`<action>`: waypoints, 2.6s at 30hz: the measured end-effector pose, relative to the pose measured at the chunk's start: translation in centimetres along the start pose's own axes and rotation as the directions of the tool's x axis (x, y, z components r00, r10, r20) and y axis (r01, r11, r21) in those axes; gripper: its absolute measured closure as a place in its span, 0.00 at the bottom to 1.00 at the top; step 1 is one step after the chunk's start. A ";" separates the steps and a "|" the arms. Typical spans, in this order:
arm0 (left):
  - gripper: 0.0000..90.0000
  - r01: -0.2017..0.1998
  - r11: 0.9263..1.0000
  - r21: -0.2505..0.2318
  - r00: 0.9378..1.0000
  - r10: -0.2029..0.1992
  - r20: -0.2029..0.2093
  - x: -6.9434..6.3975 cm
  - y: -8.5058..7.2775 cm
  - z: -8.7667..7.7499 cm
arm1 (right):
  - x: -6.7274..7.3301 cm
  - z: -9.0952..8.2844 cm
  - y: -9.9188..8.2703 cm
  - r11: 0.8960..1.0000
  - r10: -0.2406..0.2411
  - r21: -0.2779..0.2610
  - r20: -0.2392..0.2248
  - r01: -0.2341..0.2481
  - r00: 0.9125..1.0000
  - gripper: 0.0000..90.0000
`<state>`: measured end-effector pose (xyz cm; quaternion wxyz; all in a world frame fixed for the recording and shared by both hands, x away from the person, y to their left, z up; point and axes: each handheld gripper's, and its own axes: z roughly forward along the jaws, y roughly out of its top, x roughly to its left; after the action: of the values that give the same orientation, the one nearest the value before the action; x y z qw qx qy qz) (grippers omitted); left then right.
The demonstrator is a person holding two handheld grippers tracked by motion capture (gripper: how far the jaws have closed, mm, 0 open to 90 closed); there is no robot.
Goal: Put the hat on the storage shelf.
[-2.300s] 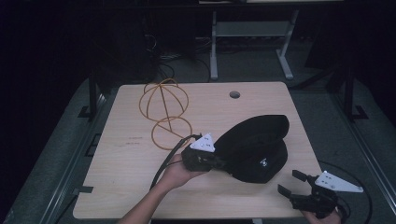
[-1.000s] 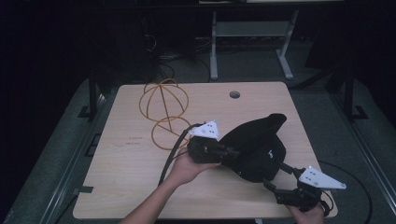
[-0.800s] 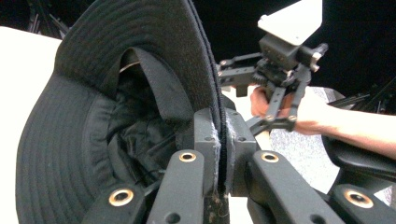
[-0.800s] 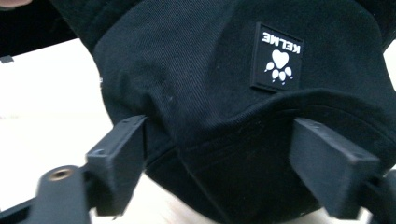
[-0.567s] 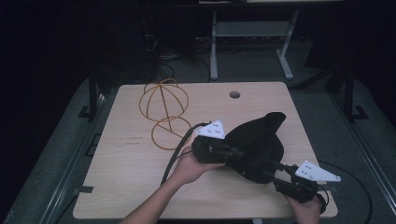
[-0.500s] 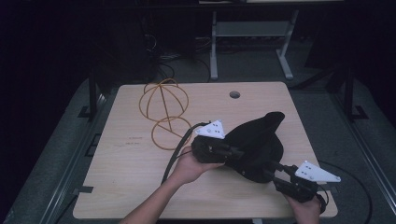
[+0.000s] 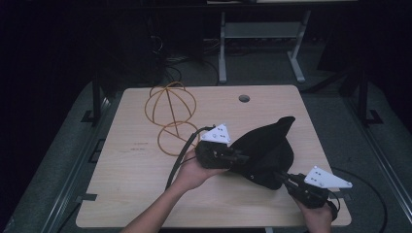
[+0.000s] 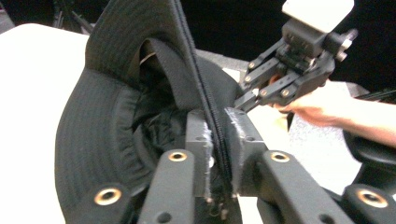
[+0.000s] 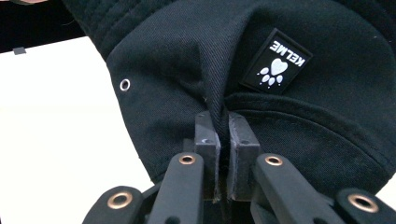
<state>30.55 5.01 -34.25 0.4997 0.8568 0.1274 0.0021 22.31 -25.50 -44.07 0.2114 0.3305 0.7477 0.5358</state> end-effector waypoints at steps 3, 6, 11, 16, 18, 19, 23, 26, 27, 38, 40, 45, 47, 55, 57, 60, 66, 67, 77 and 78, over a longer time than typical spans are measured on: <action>0.77 0.000 1.000 0.000 1.000 0.000 -0.013 0.0 -0.1 -0.6 | 0.0 -0.1 0.1 1.000 0.001 0.001 0.004 -0.001 1.000 0.94; 0.71 -0.001 1.000 -0.002 1.000 0.001 -0.023 -0.1 -0.2 -1.3 | -0.2 -0.2 0.2 1.000 0.013 -0.008 0.005 -0.013 1.000 0.94; 0.67 -0.020 1.000 0.009 0.999 0.020 -0.047 -0.5 -0.8 -2.5 | -0.3 -0.4 0.5 1.000 0.025 -0.016 0.009 -0.025 1.000 0.95; 0.66 -0.030 1.000 0.008 0.997 0.030 -0.064 -0.6 -1.2 -3.3 | -0.4 -0.4 0.9 1.000 0.020 -0.017 0.016 -0.020 1.000 0.95; 0.65 -0.028 1.000 0.000 0.997 0.028 -0.070 -0.7 -1.5 -3.7 | -0.6 -0.5 1.0 0.999 0.024 -0.022 0.019 -0.023 1.000 0.95; 0.65 -0.029 1.000 0.002 0.997 0.029 -0.071 -0.7 -1.7 -3.9 | -0.7 -0.7 1.3 0.999 0.027 -0.026 0.022 -0.027 0.999 0.95; 0.62 -0.021 1.000 -0.002 0.995 0.021 -0.096 -0.5 -2.8 -4.7 | -1.1 -1.0 1.8 0.999 0.028 -0.032 0.032 -0.027 0.999 0.95; 0.62 -0.017 1.000 -0.002 0.994 0.016 -0.104 -0.5 -3.2 -4.9 | -1.2 -1.1 2.1 0.999 0.027 -0.037 0.032 -0.026 0.999 0.95; 0.61 -0.016 1.000 0.002 0.994 0.016 -0.111 -0.4 -3.4 -5.0 | -1.2 -1.2 2.2 0.999 0.029 -0.039 0.035 -0.028 0.999 0.95; 0.59 0.008 1.000 -0.004 0.990 -0.009 -0.142 -0.1 -5.6 -6.1 | -2.1 -1.5 3.8 0.997 0.053 -0.060 0.050 -0.050 0.997 0.96; 0.58 0.008 1.000 0.005 0.988 -0.007 -0.154 -0.1 -6.0 -6.2 | -2.3 -1.5 4.2 0.996 0.059 -0.066 0.053 -0.056 0.997 0.96; 0.57 0.033 0.999 -0.002 0.986 -0.032 -0.163 0.2 -7.1 -6.5 | -2.8 -1.8 5.4 0.996 0.056 -0.079 0.058 -0.051 0.997 0.96; 0.57 0.040 0.999 -0.005 0.985 -0.040 -0.168 0.3 -7.6 -6.7 | -2.9 -1.9 5.9 0.994 0.065 -0.089 0.059 -0.059 0.996 0.96; 0.53 0.077 0.997 0.006 0.980 -0.074 -0.184 0.7 -9.5 -6.9 | -3.5 -2.1 7.5 0.992 0.084 -0.103 0.050 -0.078 0.995 0.97; 0.53 0.087 0.996 0.005 0.979 -0.084 -0.184 0.8 -10.0 -6.9 | -3.6 -2.1 7.9 0.992 0.078 -0.100 0.050 -0.073 0.996 0.97; 0.52 0.095 0.995 -0.004 0.978 -0.094 -0.189 0.8 -10.8 -6.9 | -3.7 -2.1 8.5 0.993 0.074 -0.099 0.050 -0.069 0.996 0.97; 0.51 0.090 0.996 0.006 0.975 -0.087 -0.203 0.8 -11.3 -6.9 | -3.5 -1.9 9.8 0.994 0.063 -0.092 0.043 -0.059 0.997 0.97; 0.51 0.091 0.996 0.008 0.975 -0.088 -0.203 0.8 -11.3 -6.9 | -3.5 -1.9 10.0 0.994 0.063 -0.093 0.040 -0.059 0.997 0.97; 0.48 0.084 0.996 -0.003 0.974 -0.082 -0.213 0.6 -11.6 -7.2 | -3.3 -2.3 11.9 0.994 0.039 -0.104 0.020 -0.037 0.999 0.97; 0.47 0.085 0.996 -0.010 0.974 -0.085 -0.211 0.6 -11.6 -7.2 | -3.3 -2.4 12.1 0.994 0.032 -0.106 0.018 -0.030 0.999 0.97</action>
<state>27.69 16.78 -40.68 0.4832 0.8452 0.2166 0.0718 26.23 -26.93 -32.06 0.2276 0.3357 0.7109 0.5746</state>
